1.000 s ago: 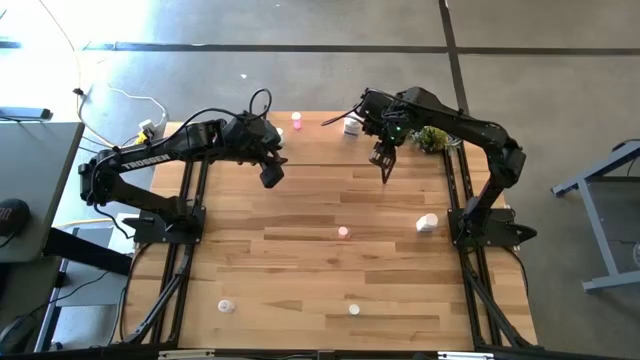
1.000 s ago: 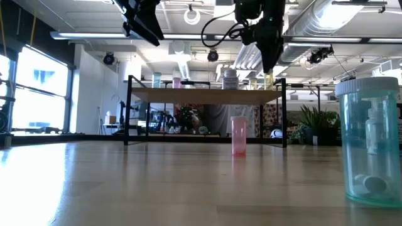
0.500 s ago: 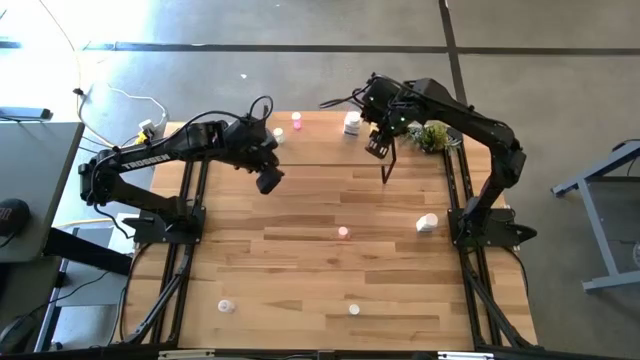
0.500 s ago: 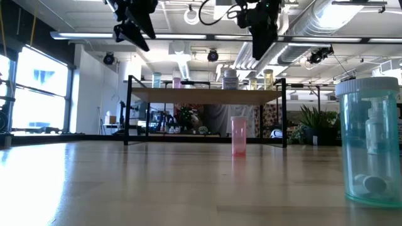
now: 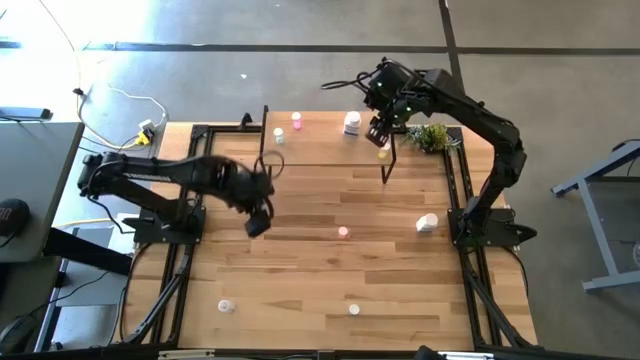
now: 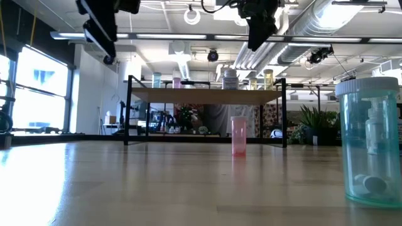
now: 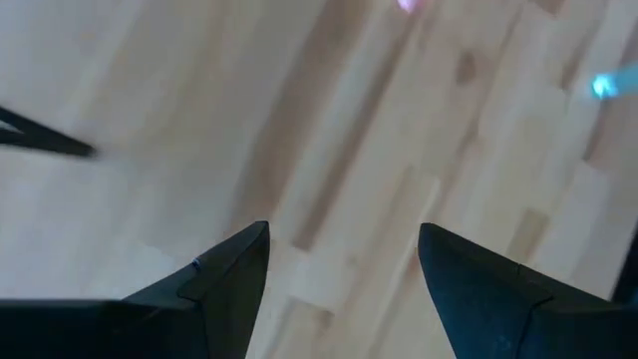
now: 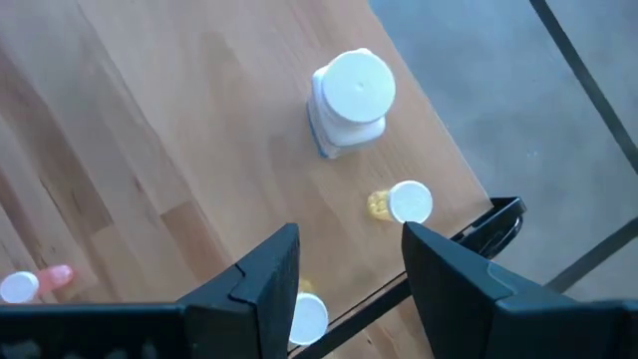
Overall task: Pick and place medicine bottles onto shelf by color
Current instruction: Put the transparent pill bottle on the shelf
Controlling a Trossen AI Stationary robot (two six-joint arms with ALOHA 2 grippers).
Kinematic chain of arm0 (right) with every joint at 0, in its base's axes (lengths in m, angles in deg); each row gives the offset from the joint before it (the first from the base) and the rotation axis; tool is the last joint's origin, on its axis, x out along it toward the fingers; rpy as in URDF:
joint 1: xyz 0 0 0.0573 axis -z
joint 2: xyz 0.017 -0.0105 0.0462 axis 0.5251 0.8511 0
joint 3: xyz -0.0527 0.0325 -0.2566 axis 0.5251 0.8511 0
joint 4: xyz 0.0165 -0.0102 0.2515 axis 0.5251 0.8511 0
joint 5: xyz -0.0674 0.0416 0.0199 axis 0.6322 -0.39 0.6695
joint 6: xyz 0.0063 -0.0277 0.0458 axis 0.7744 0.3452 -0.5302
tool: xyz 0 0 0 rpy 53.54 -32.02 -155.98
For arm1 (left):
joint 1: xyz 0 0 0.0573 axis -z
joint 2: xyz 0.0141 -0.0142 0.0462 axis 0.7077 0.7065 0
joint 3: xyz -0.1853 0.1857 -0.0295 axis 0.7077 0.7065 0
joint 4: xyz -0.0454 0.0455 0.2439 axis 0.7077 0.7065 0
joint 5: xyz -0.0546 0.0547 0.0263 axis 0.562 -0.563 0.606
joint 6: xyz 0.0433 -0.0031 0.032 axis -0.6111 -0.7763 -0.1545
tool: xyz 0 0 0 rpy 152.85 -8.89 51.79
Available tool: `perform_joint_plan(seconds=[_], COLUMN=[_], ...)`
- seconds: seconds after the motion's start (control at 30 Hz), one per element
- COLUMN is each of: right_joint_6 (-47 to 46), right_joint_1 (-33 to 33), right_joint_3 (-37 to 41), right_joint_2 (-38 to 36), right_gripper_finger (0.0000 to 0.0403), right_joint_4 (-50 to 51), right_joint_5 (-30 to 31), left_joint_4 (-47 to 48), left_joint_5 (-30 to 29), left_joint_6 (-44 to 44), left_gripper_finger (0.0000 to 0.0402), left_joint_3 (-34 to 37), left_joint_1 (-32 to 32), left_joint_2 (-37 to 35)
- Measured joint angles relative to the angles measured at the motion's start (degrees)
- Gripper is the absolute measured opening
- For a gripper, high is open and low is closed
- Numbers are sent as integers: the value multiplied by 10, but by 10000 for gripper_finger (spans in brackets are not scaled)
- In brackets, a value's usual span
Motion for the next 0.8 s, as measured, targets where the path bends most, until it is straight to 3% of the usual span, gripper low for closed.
perform_joint_plan(seconds=[0.37,0.8], right_joint_6=[-71,-133], right_joint_1=[-3,-67], right_joint_3=[-1,-1], right_joint_2=[0,0], right_gripper_finger=[170,170], right_joint_4=[30,62], right_joint_5=[-5,-10], left_joint_4=[27,27], left_joint_5=[-21,-110], left_joint_6=[141,345], left_gripper_finger=[248,247], left_joint_3=[16,16], left_joint_1=[184,443], left_joint_2=[0,8])
